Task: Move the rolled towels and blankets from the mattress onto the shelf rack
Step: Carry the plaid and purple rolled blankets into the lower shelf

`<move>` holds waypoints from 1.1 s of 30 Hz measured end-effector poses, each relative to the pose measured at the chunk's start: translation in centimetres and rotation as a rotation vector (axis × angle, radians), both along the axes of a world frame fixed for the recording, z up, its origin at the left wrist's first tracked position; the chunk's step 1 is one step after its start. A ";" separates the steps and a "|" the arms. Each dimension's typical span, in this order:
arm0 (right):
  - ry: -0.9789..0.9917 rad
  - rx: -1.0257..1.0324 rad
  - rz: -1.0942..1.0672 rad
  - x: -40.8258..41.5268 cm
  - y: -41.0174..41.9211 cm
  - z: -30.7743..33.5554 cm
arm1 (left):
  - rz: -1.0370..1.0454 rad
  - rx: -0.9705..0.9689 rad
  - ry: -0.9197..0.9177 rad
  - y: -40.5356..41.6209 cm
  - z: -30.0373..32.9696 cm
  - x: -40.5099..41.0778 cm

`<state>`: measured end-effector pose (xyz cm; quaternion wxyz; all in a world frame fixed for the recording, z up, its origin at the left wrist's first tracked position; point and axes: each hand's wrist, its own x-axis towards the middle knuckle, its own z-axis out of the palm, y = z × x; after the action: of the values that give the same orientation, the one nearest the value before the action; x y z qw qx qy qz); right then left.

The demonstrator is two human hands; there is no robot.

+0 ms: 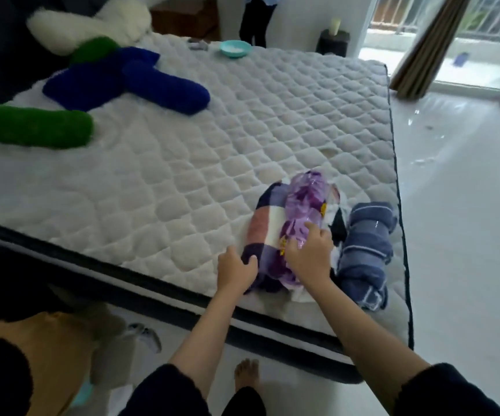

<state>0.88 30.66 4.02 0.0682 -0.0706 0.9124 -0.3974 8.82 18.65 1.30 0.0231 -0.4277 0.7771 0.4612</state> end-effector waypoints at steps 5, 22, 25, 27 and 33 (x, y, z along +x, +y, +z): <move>-0.169 0.129 -0.115 -4.3 -0.4 -1.5 | -0.176 -0.007 -0.120 -1.6 -3.5 -6.5; -0.363 0.113 -0.302 -8.1 -2.9 -6.3 | -0.121 0.282 -0.199 -4.6 -9.9 -12.3; -0.337 0.061 -0.322 -7.9 -2.5 -5.9 | -0.088 0.213 -0.125 -4.2 -8.5 -11.7; -0.323 0.027 -0.326 -7.6 -1.9 -5.5 | -0.072 0.174 -0.069 -4.2 -7.8 -11.2; -0.326 -0.077 -0.288 -5.4 -0.2 -4.5 | 0.044 0.120 0.049 -4.4 -5.1 -7.6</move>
<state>-4.55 30.45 -0.48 0.1548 0.1230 0.8741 -0.4437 1.23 14.24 -3.84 0.0195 -0.4312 0.7388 0.5176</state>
